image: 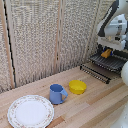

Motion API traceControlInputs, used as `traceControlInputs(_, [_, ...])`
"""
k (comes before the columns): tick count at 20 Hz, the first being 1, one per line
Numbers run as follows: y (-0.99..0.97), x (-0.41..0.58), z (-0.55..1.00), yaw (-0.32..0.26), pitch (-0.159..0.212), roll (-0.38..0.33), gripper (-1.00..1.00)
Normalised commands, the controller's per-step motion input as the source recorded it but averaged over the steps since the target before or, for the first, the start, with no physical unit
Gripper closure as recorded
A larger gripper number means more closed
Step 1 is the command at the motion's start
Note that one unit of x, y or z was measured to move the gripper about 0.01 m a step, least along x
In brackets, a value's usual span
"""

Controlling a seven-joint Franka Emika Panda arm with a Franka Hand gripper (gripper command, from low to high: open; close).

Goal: Kindly employ your clamp to softly take hold of the bread. Delicately rest it on the oven pan, verifying that it is even on the surface. Using your clamp and attentiveness, smoothly glide the pan into the oven and along the appropriate brackets, securing it in position.

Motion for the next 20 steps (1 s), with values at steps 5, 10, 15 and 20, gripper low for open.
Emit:
traceControlInputs(5, [-0.19, 0.071, 0.0, 0.012, 0.0, 0.015, -1.0])
traceControlInputs(10, [0.02, 0.0, 0.0, -0.007, 0.001, -0.001, -1.0])
traceControlInputs(15, [0.31, -0.129, 0.5, -0.109, -0.021, -0.047, -1.0])
traceControlInputs(20, [0.51, -0.324, 1.0, -0.045, -0.019, -0.035, -1.0])
